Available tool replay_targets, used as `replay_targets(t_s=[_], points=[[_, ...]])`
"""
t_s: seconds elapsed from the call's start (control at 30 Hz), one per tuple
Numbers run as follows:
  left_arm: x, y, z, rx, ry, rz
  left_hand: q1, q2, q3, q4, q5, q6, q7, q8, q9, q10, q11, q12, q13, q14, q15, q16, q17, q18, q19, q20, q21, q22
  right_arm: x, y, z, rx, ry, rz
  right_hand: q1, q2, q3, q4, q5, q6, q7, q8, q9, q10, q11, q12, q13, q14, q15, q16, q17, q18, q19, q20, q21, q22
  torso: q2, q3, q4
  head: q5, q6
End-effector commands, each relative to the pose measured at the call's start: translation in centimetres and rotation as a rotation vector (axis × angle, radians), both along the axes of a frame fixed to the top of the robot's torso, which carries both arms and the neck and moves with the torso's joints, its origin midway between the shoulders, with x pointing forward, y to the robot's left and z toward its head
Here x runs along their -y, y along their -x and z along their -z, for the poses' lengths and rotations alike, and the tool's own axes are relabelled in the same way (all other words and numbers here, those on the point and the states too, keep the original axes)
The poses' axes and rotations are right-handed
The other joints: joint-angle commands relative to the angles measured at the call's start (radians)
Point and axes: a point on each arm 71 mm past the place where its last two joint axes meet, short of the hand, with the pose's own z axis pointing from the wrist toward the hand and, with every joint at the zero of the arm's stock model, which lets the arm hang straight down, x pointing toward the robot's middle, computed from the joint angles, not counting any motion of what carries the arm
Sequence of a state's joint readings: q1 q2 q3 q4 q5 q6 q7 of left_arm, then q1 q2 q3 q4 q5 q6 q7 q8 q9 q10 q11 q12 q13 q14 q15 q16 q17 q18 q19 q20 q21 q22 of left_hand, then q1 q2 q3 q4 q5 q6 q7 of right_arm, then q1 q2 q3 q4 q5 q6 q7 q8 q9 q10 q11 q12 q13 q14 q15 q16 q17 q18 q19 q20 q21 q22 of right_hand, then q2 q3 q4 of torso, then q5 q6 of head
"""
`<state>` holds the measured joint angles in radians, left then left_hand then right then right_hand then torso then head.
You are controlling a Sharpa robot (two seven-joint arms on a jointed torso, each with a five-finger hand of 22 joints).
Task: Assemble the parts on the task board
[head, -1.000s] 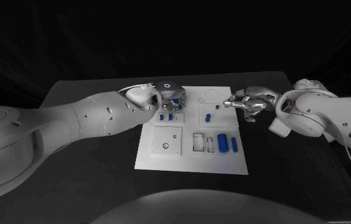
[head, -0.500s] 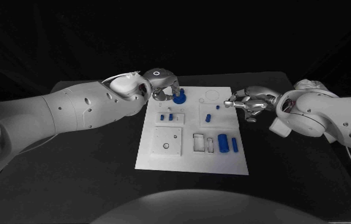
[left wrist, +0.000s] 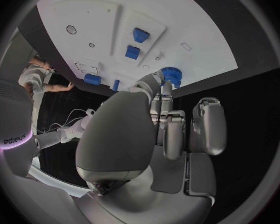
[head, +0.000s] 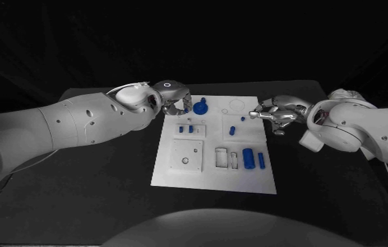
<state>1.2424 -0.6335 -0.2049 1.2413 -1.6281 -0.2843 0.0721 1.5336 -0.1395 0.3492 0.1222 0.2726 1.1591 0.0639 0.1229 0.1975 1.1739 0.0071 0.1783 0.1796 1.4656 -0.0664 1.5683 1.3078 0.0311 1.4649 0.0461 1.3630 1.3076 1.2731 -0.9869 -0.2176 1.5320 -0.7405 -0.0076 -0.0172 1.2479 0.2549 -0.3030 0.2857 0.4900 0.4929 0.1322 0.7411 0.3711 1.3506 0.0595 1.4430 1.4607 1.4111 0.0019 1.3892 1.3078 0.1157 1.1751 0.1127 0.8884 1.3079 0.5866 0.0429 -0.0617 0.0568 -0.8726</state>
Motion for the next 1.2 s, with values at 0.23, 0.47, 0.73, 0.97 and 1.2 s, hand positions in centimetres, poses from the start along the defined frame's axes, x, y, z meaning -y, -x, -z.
replay_targets(t_s=[0.23,0.47,0.73,0.97,1.2], points=[[0.2,-0.1,0.7,-0.025,-0.006,-0.013,-0.004,0.005,0.001,-0.005,-0.005,-0.009,-0.003,-0.006,0.0,-0.008,-0.001,-0.006,-0.002,0.105,-0.003,0.002,0.263,0.017,0.019,-0.005,-0.006,0.198,-0.2,0.1,0.1,-0.005,-0.004,-0.015,0.007,-0.001,0.007,0.0,0.001,0.006,0.003,-0.002,-0.001,0.0,-0.008,-0.003,-0.097,-0.008,-0.002,-0.004,0.063,0.019,-0.006,-0.001,-0.004,0.082,0.0,0.0005,-0.0039,0.002,0.0],[0.6,-0.1,1.4,-0.041,-0.014,-0.012,-0.005,0.006,0.002,-0.005,-0.005,-0.011,-0.002,-0.007,-0.001,-0.008,-0.001,-0.007,-0.002,0.105,-0.003,0.002,0.263,0.018,0.018,-0.005,-0.008,0.197,-0.2,0.1,0.1,-0.006,-0.003,-0.015,0.007,-0.001,0.007,0.0,0.001,0.006,0.003,-0.002,-0.001,0.0,-0.008,-0.003,-0.097,-0.008,-0.002,-0.004,0.063,0.019,-0.006,-0.001,-0.004,0.082,0.0,0.0006,-0.0045,0.002,0.0],[1.0,-0.1,2.2,-0.06,-0.028,-0.009,-0.005,0.007,0.002,-0.005,-0.004,-0.013,-0.001,-0.009,-0.002,-0.01,0.001,-0.01,-0.003,0.105,-0.002,0.002,0.263,0.018,0.018,-0.004,-0.01,0.197,-0.2,0.1,0.1,-0.006,-0.004,-0.016,0.008,-0.001,0.007,0.0,0.001,0.006,0.003,-0.004,-0.001,-0.002,-0.008,-0.004,-0.098,-0.008,-0.002,-0.005,0.062,0.019,-0.008,-0.001,-0.007,0.081,0.0,0.0009,-0.0031,-0.001,0.0],[1.1,-0.2,2.5,-0.065,-0.038,-0.012,-0.005,0.008,0.003,-0.005,-0.004,-0.015,-0.001,-0.01,-0.002,-0.011,0.001,-0.011,-0.004,0.105,-0.002,0.002,0.263,0.018,0.017,-0.004,-0.011,0.197,-0.2,0.1,0.1,-0.007,-0.003,-0.015,0.008,-0.001,0.007,0.0,0.001,0.006,0.003,-0.004,-0.001,-0.002,-0.008,-0.004,-0.098,-0.008,-0.002,-0.005,0.062,0.019,-0.008,-0.001,-0.007,0.081,0.0,0.0007,-0.0035,-0.001,0.0],[1.1,-0.2,2.6,-0.073,-0.049,-0.02,-0.006,0.008,0.003,-0.005,-0.003,-0.018,0.0,-0.013,-0.003,-0.013,0.002,-0.014,-0.005,0.105,-0.001,0.002,0.263,0.019,0.016,-0.003,-0.013,0.196,-0.2,0.1,0.1,-0.008,-0.003,-0.016,0.008,-0.001,0.007,0.0,0.001,0.006,0.003,-0.004,-0.001,-0.002,-0.008,-0.004,-0.098,-0.008,-0.002,-0.005,0.062,0.019,-0.008,-0.001,-0.007,0.081,-0.001,0.0014,-0.0032,-0.001,0.0]])
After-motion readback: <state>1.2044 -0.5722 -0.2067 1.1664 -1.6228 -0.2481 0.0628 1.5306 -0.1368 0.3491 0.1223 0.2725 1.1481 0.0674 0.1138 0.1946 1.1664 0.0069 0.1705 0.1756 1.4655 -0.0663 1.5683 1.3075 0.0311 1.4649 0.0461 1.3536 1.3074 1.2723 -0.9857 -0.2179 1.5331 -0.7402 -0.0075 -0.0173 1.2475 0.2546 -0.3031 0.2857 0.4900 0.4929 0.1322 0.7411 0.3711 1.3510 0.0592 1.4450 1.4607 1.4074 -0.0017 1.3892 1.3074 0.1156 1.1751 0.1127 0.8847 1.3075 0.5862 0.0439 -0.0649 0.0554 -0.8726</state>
